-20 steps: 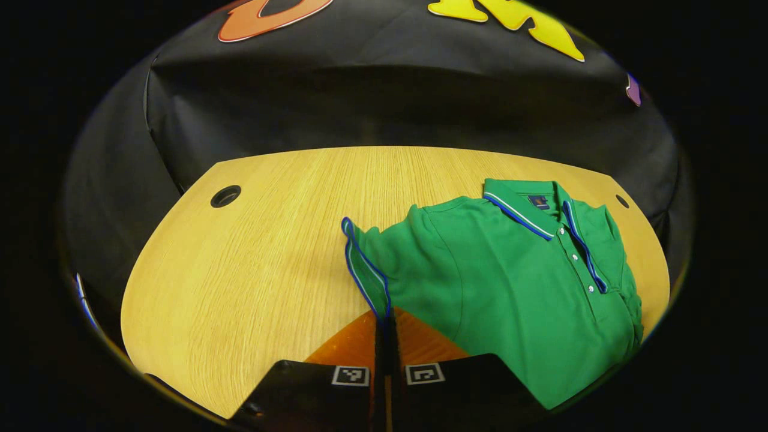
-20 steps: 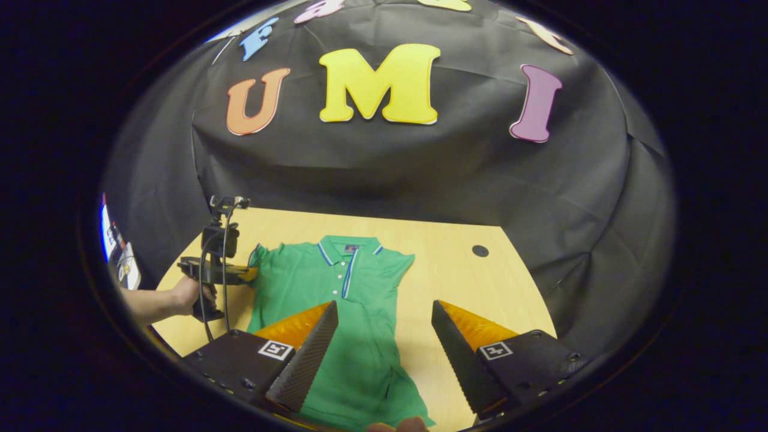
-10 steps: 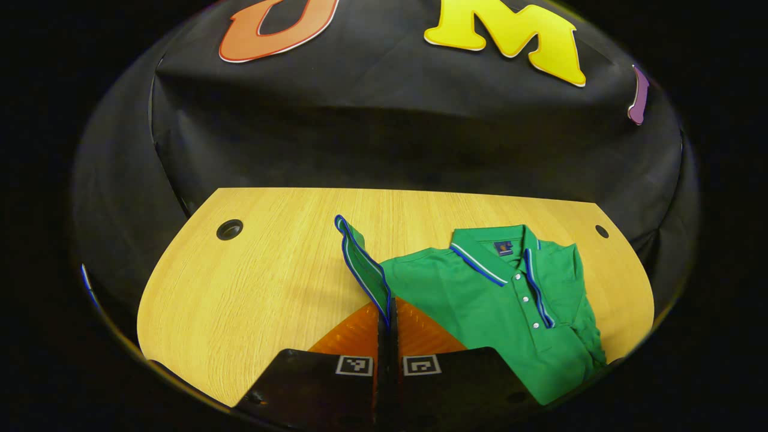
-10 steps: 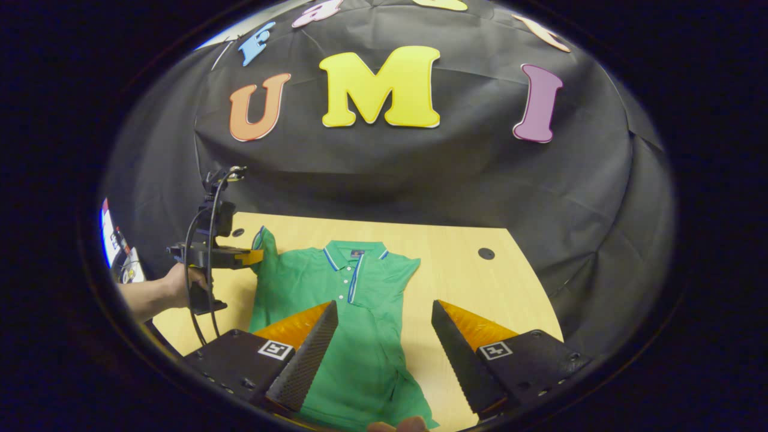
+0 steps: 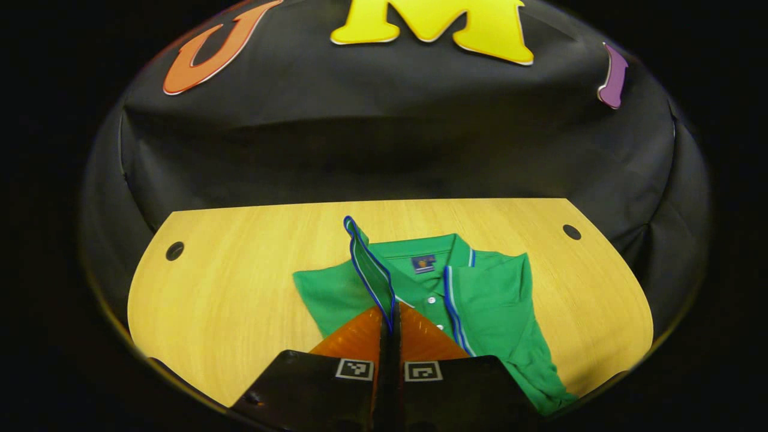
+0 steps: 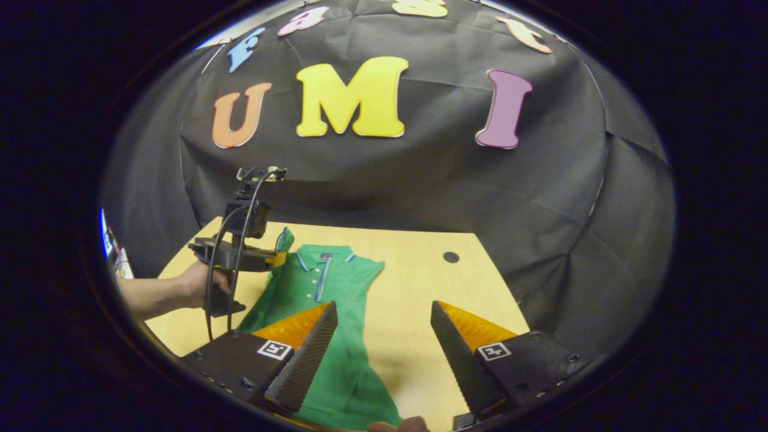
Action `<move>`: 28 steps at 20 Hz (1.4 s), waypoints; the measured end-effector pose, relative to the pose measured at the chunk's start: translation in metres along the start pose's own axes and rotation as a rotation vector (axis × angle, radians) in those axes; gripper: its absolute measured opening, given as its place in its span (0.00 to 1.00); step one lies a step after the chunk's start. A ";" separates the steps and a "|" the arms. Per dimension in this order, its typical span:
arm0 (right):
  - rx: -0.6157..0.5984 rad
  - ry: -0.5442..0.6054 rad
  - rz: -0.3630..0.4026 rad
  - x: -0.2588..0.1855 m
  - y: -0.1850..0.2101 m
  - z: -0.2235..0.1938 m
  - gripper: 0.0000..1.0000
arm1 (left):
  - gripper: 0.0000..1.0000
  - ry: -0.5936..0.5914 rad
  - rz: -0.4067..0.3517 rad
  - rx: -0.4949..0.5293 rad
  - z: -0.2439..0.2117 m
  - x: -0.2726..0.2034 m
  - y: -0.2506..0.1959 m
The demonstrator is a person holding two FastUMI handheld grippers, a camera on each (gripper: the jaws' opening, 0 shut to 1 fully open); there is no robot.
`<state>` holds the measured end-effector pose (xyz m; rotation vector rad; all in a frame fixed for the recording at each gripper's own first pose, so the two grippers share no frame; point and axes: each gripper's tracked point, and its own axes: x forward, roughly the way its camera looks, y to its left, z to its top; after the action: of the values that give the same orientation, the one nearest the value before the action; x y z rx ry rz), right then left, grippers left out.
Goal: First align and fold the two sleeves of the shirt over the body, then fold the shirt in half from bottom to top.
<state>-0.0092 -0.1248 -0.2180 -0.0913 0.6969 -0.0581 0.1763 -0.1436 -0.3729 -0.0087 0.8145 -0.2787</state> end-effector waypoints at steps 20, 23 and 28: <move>-0.025 -0.104 0.129 -0.031 0.036 0.005 0.96 | 1.00 -0.286 0.172 -0.076 0.013 -0.226 0.028; -0.030 -0.105 0.141 -0.043 0.039 -0.006 0.96 | 1.00 -0.325 0.182 -0.051 -0.002 -0.264 0.033; -0.059 -0.052 0.143 -0.057 0.034 -0.042 0.96 | 1.00 -0.292 0.161 -0.040 -0.054 -0.297 0.036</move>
<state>-0.0793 -0.0890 -0.2169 -0.0990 0.6513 0.1018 -0.0474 -0.0299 -0.2009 -0.0204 0.5271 -0.1050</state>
